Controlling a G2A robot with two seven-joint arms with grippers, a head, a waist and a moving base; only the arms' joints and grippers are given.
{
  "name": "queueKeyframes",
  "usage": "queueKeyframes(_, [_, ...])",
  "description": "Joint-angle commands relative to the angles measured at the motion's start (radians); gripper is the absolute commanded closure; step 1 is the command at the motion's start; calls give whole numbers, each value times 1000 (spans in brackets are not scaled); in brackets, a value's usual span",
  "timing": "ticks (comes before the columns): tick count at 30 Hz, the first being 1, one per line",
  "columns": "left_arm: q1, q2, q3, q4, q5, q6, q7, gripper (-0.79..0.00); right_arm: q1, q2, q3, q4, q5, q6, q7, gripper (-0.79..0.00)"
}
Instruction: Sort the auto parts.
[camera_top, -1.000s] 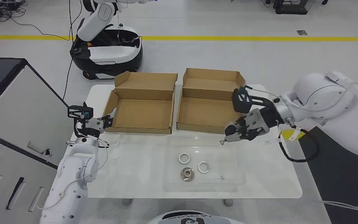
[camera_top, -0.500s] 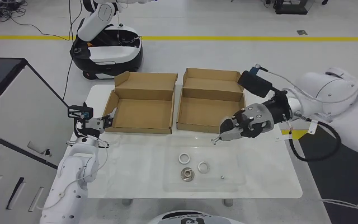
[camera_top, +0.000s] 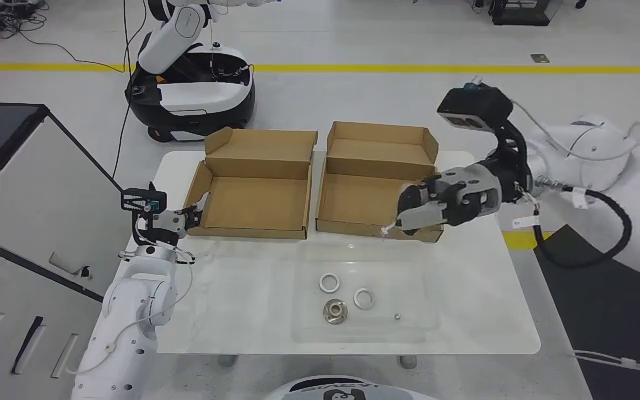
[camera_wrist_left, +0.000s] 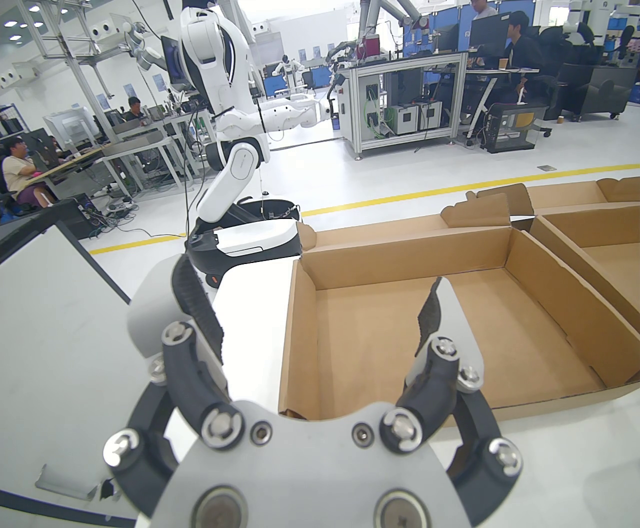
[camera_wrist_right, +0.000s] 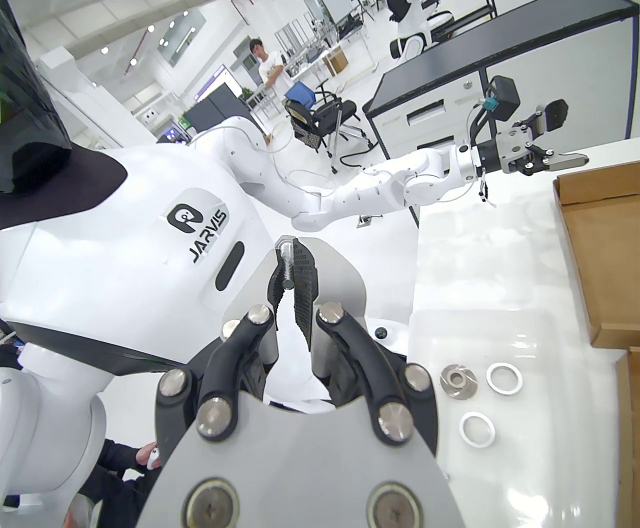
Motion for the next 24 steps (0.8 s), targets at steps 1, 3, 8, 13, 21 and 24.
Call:
queueKeyframes(1, [0,0,0,0,0,0,0,-785,-20,-4,28,0,39,6,6,0])
queueKeyframes(3, [0,0,0,0,0,0,0,-785,-42,-9,62,-3,80,18,18,0])
queueKeyframes(8, [0,0,0,0,0,0,0,-785,-105,-35,165,-12,174,59,59,0])
queueKeyframes(13, [0,0,0,0,0,0,0,-785,-171,-80,278,-12,263,125,125,0])
queueKeyframes(21, [0,0,0,0,0,0,0,-785,-261,-183,428,-1,313,240,240,0])
queueKeyframes(24, [0,0,0,0,0,0,0,-785,-279,-211,456,0,328,257,257,0])
